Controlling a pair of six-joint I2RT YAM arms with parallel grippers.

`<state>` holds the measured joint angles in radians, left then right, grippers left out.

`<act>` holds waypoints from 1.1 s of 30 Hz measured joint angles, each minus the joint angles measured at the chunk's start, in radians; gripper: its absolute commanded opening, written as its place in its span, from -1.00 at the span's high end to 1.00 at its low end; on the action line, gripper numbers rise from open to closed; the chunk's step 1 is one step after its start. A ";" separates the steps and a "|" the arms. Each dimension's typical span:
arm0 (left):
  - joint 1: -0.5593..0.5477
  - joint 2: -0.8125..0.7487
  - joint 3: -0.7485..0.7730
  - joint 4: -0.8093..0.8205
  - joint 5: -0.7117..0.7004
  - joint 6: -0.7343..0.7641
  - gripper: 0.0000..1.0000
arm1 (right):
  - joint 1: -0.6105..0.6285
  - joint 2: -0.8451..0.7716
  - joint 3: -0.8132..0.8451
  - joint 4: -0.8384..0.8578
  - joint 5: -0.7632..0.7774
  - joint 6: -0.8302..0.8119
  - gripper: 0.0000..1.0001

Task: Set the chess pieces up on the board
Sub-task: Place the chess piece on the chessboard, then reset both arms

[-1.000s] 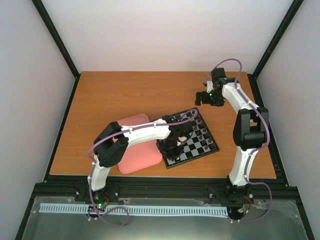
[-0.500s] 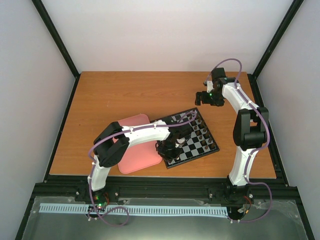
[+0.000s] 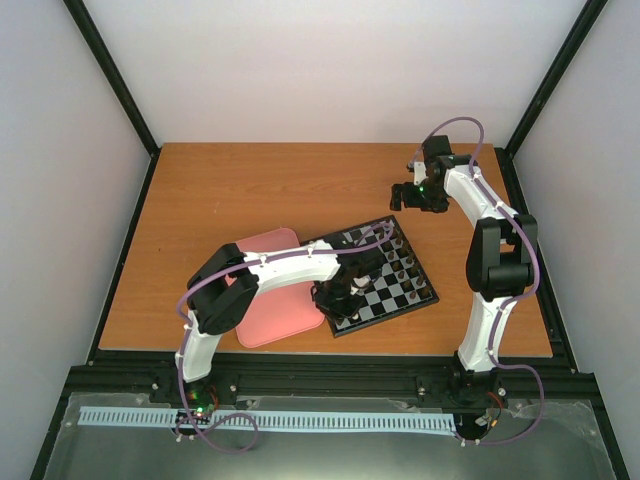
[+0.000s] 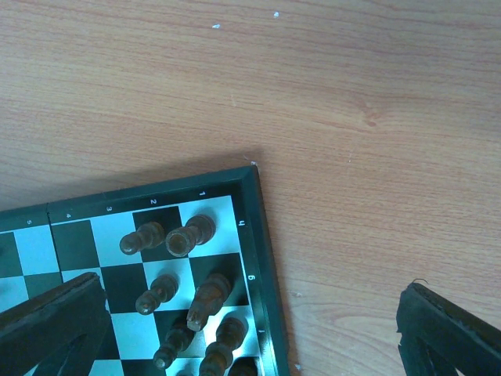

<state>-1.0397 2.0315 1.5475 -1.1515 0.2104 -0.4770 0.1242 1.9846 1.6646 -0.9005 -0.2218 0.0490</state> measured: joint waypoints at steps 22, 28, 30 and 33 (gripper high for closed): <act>0.000 -0.001 0.032 -0.016 -0.023 0.011 0.12 | 0.000 0.000 0.000 0.000 -0.003 0.000 -1.00; 0.000 -0.056 0.105 -0.072 -0.061 0.011 -0.60 | 0.000 0.000 0.000 0.000 -0.003 0.000 -1.00; 0.001 -0.095 0.129 -0.096 -0.076 0.016 -0.98 | 0.000 0.000 0.000 0.000 -0.003 0.000 -1.00; 0.013 -0.168 0.162 -0.130 -0.099 0.009 -0.99 | 0.000 0.000 0.000 0.000 -0.003 0.001 -1.00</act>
<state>-1.0264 1.8633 1.7092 -1.2812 0.1116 -0.4683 0.1242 1.9846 1.6646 -0.9009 -0.2249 0.0498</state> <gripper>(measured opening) 0.982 1.000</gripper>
